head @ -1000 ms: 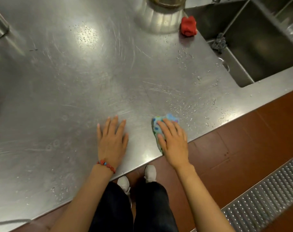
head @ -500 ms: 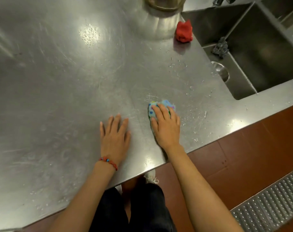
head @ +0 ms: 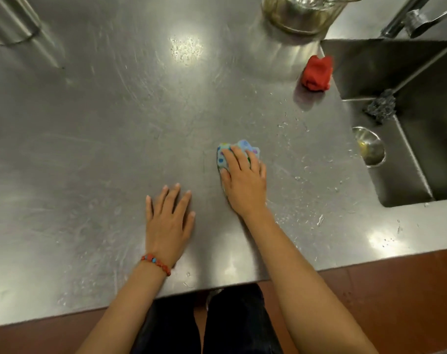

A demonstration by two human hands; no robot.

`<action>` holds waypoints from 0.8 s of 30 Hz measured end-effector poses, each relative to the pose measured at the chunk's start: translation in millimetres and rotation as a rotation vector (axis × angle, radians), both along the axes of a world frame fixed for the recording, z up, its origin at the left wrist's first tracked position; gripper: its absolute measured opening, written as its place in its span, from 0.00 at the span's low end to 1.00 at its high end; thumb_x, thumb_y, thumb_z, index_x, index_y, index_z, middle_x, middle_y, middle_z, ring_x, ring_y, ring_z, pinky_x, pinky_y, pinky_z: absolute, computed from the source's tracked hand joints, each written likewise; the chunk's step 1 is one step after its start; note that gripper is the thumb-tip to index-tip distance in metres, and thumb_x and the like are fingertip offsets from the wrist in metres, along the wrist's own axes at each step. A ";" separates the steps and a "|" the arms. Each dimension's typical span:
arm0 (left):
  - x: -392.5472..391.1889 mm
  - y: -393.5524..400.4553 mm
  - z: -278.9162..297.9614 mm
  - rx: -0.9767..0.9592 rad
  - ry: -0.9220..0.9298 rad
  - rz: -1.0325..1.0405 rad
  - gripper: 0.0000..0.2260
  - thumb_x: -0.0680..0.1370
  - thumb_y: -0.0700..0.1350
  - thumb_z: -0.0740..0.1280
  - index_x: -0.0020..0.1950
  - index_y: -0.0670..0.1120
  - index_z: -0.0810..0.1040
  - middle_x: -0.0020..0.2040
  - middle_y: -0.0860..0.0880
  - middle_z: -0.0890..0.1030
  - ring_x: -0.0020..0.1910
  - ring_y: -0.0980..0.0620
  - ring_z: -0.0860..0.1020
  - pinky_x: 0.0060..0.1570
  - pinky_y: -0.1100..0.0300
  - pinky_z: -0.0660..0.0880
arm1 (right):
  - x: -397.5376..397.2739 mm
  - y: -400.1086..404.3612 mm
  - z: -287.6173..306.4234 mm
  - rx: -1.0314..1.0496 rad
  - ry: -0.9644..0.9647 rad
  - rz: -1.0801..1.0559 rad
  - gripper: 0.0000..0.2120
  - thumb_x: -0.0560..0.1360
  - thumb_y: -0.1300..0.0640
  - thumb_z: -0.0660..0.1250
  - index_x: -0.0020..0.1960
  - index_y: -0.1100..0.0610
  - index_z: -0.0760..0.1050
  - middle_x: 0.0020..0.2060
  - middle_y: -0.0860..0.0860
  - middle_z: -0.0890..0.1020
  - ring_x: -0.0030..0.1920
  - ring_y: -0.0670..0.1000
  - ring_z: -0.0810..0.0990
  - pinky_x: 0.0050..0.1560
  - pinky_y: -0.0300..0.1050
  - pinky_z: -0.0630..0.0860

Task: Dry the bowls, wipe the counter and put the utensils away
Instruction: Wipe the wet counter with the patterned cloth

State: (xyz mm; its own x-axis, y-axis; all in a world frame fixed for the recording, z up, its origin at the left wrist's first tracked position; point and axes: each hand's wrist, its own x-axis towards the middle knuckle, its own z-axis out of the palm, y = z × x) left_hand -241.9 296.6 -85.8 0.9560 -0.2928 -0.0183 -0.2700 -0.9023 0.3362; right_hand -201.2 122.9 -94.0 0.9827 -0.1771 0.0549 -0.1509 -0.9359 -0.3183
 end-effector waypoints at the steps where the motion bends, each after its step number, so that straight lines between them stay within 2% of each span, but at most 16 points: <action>1: -0.1 -4.2 0.6 -0.001 0.001 0.027 0.22 0.74 0.49 0.53 0.60 0.39 0.77 0.63 0.37 0.75 0.64 0.35 0.70 0.62 0.33 0.61 | 18.9 -4.3 1.5 0.010 0.034 -0.008 0.20 0.78 0.50 0.57 0.69 0.50 0.66 0.70 0.48 0.68 0.70 0.54 0.64 0.66 0.55 0.61; 3: -1.2 -11.4 1.5 -0.004 -0.001 0.066 0.22 0.74 0.49 0.53 0.60 0.39 0.77 0.62 0.36 0.75 0.64 0.34 0.70 0.61 0.32 0.61 | 38.7 -8.5 0.4 -0.005 0.076 -0.012 0.21 0.79 0.49 0.54 0.71 0.49 0.62 0.72 0.47 0.64 0.72 0.53 0.59 0.69 0.53 0.55; 6: -5.1 -16.5 0.1 0.004 -0.016 0.099 0.19 0.75 0.46 0.57 0.60 0.38 0.76 0.62 0.35 0.75 0.64 0.33 0.70 0.61 0.31 0.61 | 18.2 -6.3 -0.2 0.022 0.061 0.032 0.21 0.79 0.50 0.54 0.72 0.50 0.61 0.73 0.48 0.63 0.73 0.54 0.58 0.69 0.54 0.56; 9: -7.6 -20.6 -0.8 0.008 -0.012 0.124 0.18 0.73 0.43 0.62 0.60 0.37 0.76 0.63 0.35 0.74 0.64 0.33 0.69 0.61 0.31 0.61 | -49.2 -1.5 -1.2 0.023 0.040 0.028 0.21 0.78 0.51 0.57 0.70 0.50 0.65 0.70 0.49 0.68 0.71 0.55 0.64 0.66 0.56 0.65; 11: -9.7 -25.5 0.2 0.008 -0.020 0.113 0.18 0.75 0.45 0.60 0.60 0.37 0.76 0.63 0.35 0.74 0.64 0.33 0.69 0.61 0.32 0.61 | -94.1 -1.1 -1.0 -0.024 0.013 0.057 0.20 0.76 0.50 0.58 0.68 0.49 0.68 0.67 0.48 0.72 0.67 0.54 0.70 0.62 0.56 0.70; 15: -16.6 -43.9 3.4 0.004 -0.044 -0.057 0.21 0.75 0.48 0.55 0.60 0.38 0.77 0.62 0.36 0.75 0.62 0.34 0.72 0.60 0.32 0.62 | -114.9 -28.4 1.6 -0.097 -0.011 0.153 0.20 0.75 0.48 0.57 0.65 0.48 0.71 0.64 0.48 0.76 0.64 0.54 0.74 0.60 0.51 0.71; 17: -19.5 -52.8 3.9 0.016 -0.066 -0.134 0.21 0.74 0.48 0.55 0.59 0.39 0.77 0.61 0.36 0.76 0.61 0.34 0.73 0.58 0.31 0.63 | -107.8 -57.7 0.8 -0.079 -0.002 0.035 0.19 0.77 0.49 0.57 0.67 0.50 0.69 0.66 0.49 0.73 0.67 0.56 0.71 0.61 0.54 0.69; 21: -22.0 -56.4 0.9 0.012 -0.037 -0.135 0.19 0.74 0.46 0.60 0.60 0.39 0.76 0.62 0.35 0.75 0.62 0.33 0.72 0.59 0.31 0.62 | -98.0 -104.1 3.1 0.006 0.043 -0.308 0.21 0.78 0.53 0.59 0.70 0.51 0.64 0.70 0.52 0.68 0.72 0.59 0.60 0.66 0.58 0.61; 24: -25.1 -53.0 -4.1 0.015 0.019 -0.135 0.20 0.75 0.48 0.57 0.62 0.39 0.75 0.64 0.35 0.74 0.63 0.34 0.71 0.62 0.33 0.60 | -109.1 -66.2 2.8 0.004 0.042 -0.308 0.21 0.77 0.52 0.59 0.69 0.52 0.66 0.69 0.52 0.69 0.71 0.59 0.63 0.65 0.59 0.63</action>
State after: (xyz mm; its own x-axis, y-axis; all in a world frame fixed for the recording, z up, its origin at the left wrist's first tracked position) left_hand -267.0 243.6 -89.9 0.9072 -0.4187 -0.0408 -0.3834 -0.8628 0.3295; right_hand -310.3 56.6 -91.2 0.8841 -0.4672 0.0141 -0.4405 -0.8429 -0.3090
